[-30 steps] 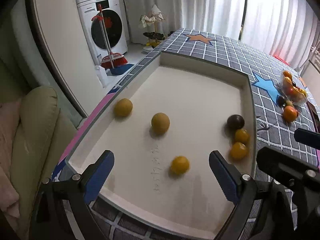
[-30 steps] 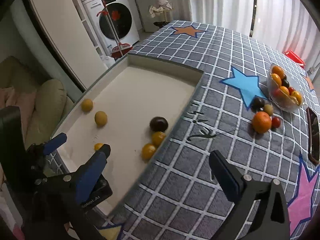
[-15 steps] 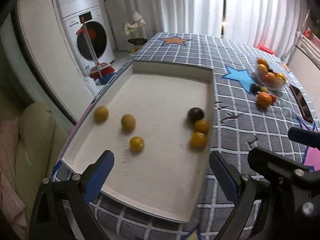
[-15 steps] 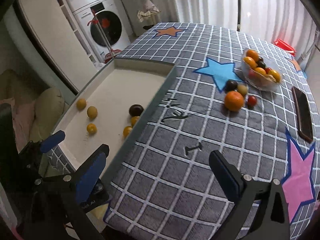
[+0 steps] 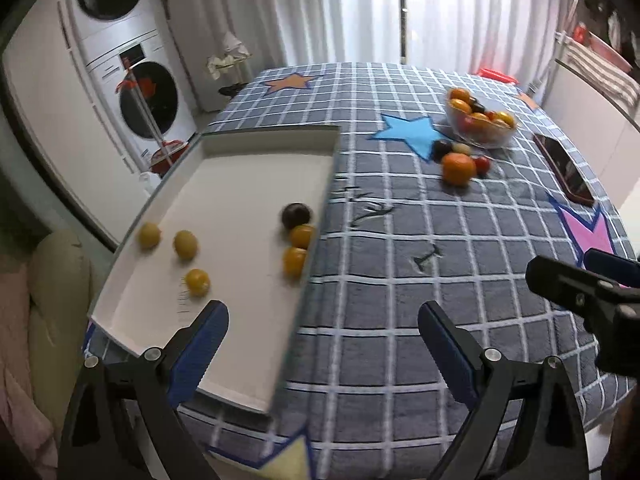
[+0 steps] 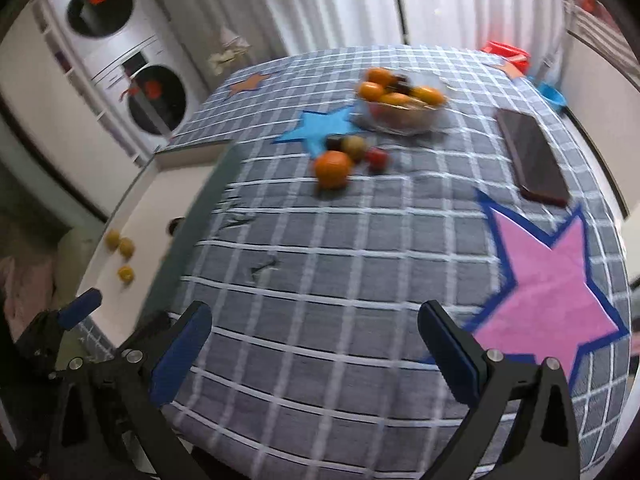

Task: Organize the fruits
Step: 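Move both tools toward the orange near the glass bowl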

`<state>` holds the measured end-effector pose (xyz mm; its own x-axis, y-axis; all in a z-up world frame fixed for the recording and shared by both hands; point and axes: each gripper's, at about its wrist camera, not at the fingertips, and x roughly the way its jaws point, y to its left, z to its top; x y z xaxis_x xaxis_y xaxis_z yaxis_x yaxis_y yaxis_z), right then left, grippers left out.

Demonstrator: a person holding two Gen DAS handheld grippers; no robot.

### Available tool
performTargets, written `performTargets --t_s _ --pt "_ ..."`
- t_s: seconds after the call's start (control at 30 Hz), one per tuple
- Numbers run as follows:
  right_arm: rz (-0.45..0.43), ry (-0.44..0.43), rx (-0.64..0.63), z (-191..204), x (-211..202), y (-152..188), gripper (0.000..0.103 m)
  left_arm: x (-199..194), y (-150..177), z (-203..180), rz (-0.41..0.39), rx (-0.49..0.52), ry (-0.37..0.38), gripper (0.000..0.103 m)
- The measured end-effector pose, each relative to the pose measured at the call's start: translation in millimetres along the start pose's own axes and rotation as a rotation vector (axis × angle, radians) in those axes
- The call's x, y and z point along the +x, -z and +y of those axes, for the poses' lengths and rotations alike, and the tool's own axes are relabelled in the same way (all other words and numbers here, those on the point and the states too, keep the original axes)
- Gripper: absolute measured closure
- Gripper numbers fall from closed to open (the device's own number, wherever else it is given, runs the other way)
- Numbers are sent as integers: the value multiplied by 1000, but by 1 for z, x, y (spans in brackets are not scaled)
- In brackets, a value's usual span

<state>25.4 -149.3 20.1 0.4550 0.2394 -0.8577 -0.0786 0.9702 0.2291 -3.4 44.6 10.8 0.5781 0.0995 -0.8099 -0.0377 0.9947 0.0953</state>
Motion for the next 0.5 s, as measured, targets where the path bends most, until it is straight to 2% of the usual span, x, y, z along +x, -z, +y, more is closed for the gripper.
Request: performTargets --t_s 0.3,0.5 --pt "33 82 142 -75 6 27 0 6 3 -54 28 103 38 7" --pt "29 144 137 -95 7 35 0 18 2 -75 57 128 46 7"
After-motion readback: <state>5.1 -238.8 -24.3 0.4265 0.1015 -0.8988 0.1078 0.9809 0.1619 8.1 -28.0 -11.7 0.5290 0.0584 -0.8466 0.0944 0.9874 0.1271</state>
